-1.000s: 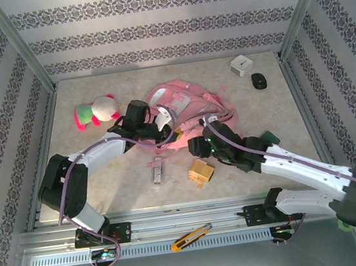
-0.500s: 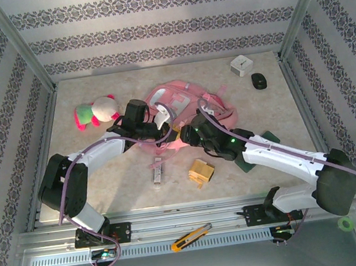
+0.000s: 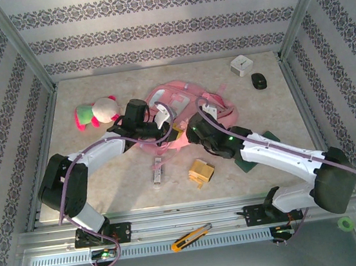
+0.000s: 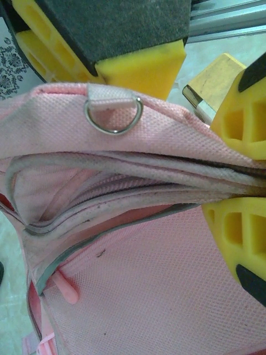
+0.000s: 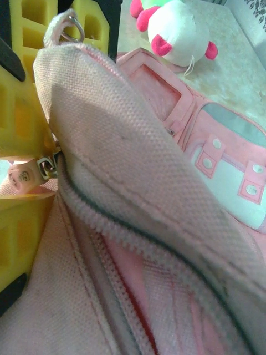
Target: Pack the student bag
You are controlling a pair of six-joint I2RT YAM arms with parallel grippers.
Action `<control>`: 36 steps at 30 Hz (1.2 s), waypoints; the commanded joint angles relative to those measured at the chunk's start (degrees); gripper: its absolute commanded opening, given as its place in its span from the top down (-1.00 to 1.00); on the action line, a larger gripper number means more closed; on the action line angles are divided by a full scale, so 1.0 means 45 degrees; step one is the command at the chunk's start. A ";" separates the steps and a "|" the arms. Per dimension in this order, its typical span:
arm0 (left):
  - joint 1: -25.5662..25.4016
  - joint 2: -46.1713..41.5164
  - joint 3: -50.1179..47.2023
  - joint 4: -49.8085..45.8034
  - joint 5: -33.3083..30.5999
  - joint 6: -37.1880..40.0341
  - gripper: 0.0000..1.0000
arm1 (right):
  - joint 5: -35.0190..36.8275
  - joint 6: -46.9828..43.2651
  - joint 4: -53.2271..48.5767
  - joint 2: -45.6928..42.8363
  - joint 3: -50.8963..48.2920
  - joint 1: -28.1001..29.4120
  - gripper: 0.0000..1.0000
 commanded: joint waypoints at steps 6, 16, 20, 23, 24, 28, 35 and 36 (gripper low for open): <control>-0.0018 -0.0123 0.0214 -0.0207 0.1350 -0.0902 1.00 | 0.1891 -0.0577 -0.1330 0.1021 0.1110 0.0070 0.35; 0.0003 -0.0221 0.0229 -0.0434 0.1238 -0.0726 1.00 | 0.3772 -0.0486 -0.3313 0.1179 0.1726 0.0252 0.41; -0.0010 -0.0202 0.0251 -0.0446 0.1252 -0.0708 1.00 | 0.3403 -0.0857 -0.2566 0.1180 0.1559 0.0224 0.41; -0.0001 -0.0221 0.0256 -0.0396 0.1262 -0.0730 1.00 | 0.2492 -0.1230 -0.1492 0.1257 0.1315 0.0081 0.44; -0.0007 -0.0221 0.0248 -0.0394 0.1280 -0.0736 1.00 | 0.2233 -0.1253 -0.1170 0.1280 0.1235 0.0022 0.44; 0.0000 -0.0263 0.0232 -0.0453 0.1252 -0.0606 1.00 | 0.1455 -0.1856 -0.0197 0.1380 0.1031 -0.0126 0.68; 0.0015 -0.0296 0.0709 -0.2741 -0.0254 0.1653 1.00 | -0.0277 -0.3772 -0.0346 -0.0036 0.0722 -0.0451 0.92; 0.0053 -0.0334 0.0781 -0.3105 -0.0508 0.2038 1.00 | -0.0765 -0.4005 -0.0740 -0.0377 0.0644 -0.0603 1.00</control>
